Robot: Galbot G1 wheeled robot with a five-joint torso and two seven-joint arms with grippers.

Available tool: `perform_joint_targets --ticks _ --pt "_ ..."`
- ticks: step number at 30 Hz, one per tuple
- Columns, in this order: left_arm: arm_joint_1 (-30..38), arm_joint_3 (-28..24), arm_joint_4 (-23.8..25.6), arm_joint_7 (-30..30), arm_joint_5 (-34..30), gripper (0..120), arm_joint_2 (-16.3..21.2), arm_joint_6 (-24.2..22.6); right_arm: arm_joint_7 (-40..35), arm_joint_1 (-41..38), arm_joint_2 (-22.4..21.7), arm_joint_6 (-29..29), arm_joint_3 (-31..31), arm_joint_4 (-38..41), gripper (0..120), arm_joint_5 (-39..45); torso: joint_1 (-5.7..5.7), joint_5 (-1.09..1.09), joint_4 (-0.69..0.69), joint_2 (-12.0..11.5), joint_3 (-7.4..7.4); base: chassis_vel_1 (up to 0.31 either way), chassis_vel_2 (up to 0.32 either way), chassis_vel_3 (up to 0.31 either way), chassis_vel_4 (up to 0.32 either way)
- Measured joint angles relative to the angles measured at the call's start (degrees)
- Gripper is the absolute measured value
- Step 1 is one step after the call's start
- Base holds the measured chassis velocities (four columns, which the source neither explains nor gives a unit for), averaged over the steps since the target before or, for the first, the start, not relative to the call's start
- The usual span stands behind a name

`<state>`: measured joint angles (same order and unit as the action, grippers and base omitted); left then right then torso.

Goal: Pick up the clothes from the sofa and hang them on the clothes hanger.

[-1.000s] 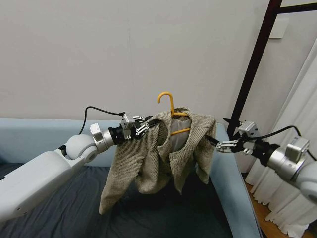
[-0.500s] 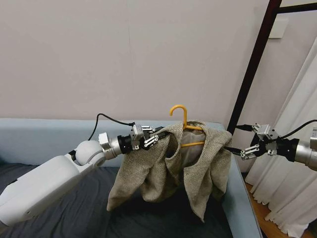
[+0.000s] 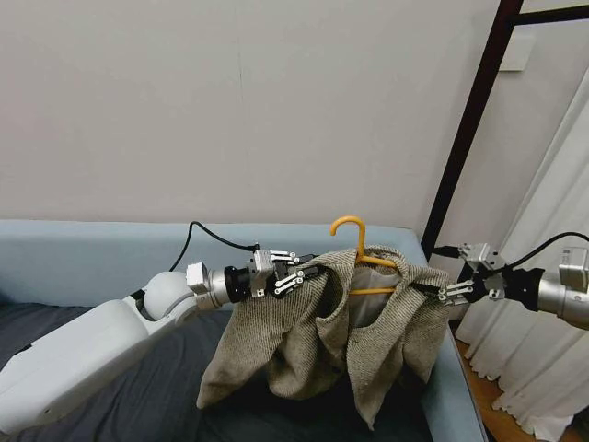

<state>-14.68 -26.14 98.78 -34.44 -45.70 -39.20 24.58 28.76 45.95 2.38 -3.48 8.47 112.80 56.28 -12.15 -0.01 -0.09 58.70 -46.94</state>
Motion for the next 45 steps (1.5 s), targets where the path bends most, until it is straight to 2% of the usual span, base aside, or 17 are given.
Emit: perform_joint_targets --ticks 2,4,8,11,13,15,24,27,30,33,35,39,41,43,45 --pt "-0.2 0.0 0.3 0.0 0.2 7 0.0 0.1 0.2 0.0 -0.1 -0.2 0.0 0.6 65 0.6 0.00 0.01 0.00 0.0 0.00 0.000 0.000 0.000 0.000" --pt "-0.2 0.0 0.7 0.0 0.4 7 0.0 0.2 0.3 0.2 -0.6 -0.2 0.0 1.2 53 1.4 0.00 0.00 0.00 0.0 0.00 0.000 0.000 0.000 0.000" --pt "-0.2 0.0 0.8 0.0 0.7 7 0.0 0.3 0.6 0.4 -0.9 0.3 0.0 1.4 43 1.6 0.00 0.00 -0.01 0.0 0.00 0.000 0.000 0.000 0.000" --pt "-0.4 0.0 0.8 0.1 0.9 7 0.1 0.4 0.8 0.6 -0.9 1.2 0.0 1.6 29 1.7 0.00 0.00 0.00 0.0 0.00 0.000 0.000 0.000 0.000" --pt "-0.4 0.0 0.8 0.1 0.9 7 0.1 0.5 0.8 0.6 -0.9 1.3 -0.1 1.7 25 1.7 0.00 0.00 0.00 0.0 0.00 0.000 0.000 0.000 0.000" --pt "-0.5 0.0 0.7 0.7 1.0 7 0.1 0.5 0.9 0.6 -0.8 1.8 -0.1 1.9 14 1.7 0.00 0.00 0.00 0.0 0.00 0.000 0.000 0.000 0.000" --pt "-0.3 0.0 -0.4 1.7 2.8 7 0.4 0.1 0.4 0.8 -0.5 2.6 -0.3 2.7 10 1.9 0.00 0.00 0.00 0.0 0.00 0.000 0.000 0.000 0.000" --pt "-0.2 0.0 -0.7 1.9 3.1 12 0.6 0.1 0.1 0.8 -0.4 2.7 -0.3 3.0 10 2.0 0.00 0.00 -0.01 0.0 0.00 0.000 0.000 0.000 0.000" --pt "0.1 0.3 -1.1 2.6 3.8 26 1.1 0.0 -0.5 0.8 -0.2 3.1 -0.3 3.1 10 2.1 0.00 0.00 0.00 0.0 0.00 0.000 0.000 0.000 0.000" --pt "0.3 0.5 -1.6 3.1 4.2 33 1.1 -0.1 -0.9 0.8 0.2 3.3 -0.3 3.0 9 1.8 0.00 0.00 0.00 0.0 0.00 0.000 0.000 0.000 0.000" --pt "0.6 0.9 -2.3 4.0 4.9 44 1.2 -0.2 -1.8 0.8 1.0 3.5 -0.4 2.6 9 1.3 0.00 0.00 0.00 0.0 0.00 0.000 0.000 0.000 0.000" --pt "0.9 1.5 -3.1 5.1 6.3 54 1.3 -0.2 -3.0 0.7 1.8 3.6 -0.5 2.6 9 1.0 0.00 0.01 0.00 0.0 0.00 0.000 0.000 0.000 0.000" --pt "1.1 2.5 -4.0 6.5 7.7 66 1.5 -0.2 -4.9 0.7 2.7 3.6 -0.6 2.7 9 -0.1 0.00 0.01 0.00 0.0 0.00 0.000 0.000 0.000 0.000" --pt "1.1 2.8 -4.2 6.9 8.1 69 1.7 -0.2 -5.6 0.7 2.9 3.5 -0.6 2.7 9 -0.4 0.00 0.00 -0.01 0.0 0.00 0.000 0.000 0.000 0.000" --pt "0.2 4.4 -4.5 7.8 9.0 79 2.2 -0.1 -8.2 0.7 3.8 2.7 -0.6 2.8 9 -1.3 0.00 0.01 -0.01 0.0 0.00 0.000 0.000 0.000 0.000"
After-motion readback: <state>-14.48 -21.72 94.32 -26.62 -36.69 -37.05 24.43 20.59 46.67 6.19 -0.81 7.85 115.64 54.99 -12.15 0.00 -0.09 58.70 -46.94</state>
